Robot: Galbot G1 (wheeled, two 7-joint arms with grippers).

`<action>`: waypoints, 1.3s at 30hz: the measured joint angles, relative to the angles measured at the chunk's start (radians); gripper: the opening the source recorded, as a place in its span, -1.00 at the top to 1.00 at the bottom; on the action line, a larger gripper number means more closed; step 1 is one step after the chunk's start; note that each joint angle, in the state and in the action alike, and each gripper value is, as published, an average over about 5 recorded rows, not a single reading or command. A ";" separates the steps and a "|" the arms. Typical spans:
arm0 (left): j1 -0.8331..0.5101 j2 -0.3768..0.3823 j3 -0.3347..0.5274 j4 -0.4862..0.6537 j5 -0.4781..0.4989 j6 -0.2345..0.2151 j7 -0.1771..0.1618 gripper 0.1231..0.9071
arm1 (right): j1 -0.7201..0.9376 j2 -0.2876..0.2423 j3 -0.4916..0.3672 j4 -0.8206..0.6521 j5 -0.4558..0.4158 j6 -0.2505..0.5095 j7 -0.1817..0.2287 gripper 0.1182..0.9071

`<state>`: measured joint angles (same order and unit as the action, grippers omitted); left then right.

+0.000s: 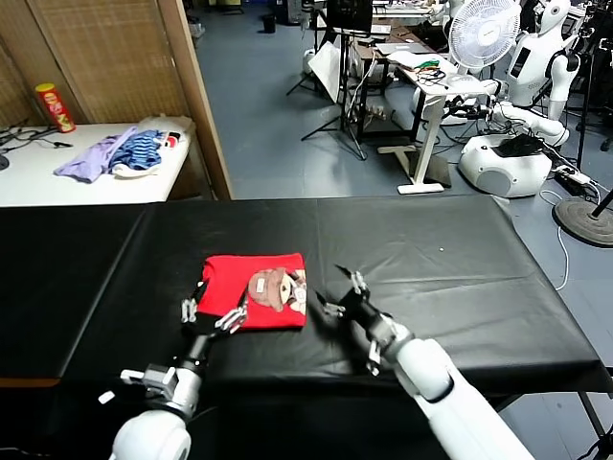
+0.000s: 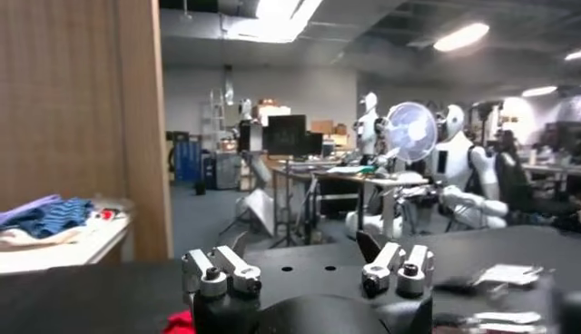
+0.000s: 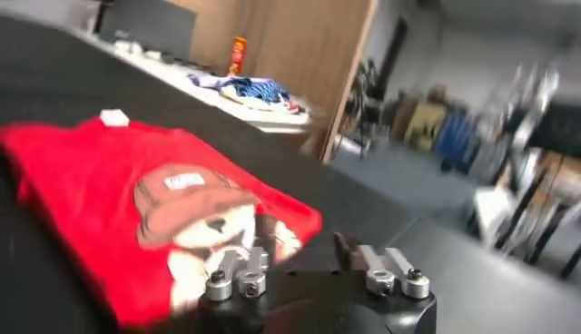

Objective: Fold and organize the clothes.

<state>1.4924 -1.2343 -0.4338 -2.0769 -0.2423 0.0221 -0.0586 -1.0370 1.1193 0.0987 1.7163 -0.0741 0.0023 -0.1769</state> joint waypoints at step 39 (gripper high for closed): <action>0.580 0.089 -0.271 -0.252 -0.199 0.175 -0.157 -0.72 | -0.865 0.086 0.259 0.681 0.286 -0.440 0.498 -0.72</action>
<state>2.0727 -1.1453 -0.7050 -2.3293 -0.4413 0.1970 -0.2156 -1.9021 1.2057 0.3577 2.3970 0.2118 -0.4376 0.3212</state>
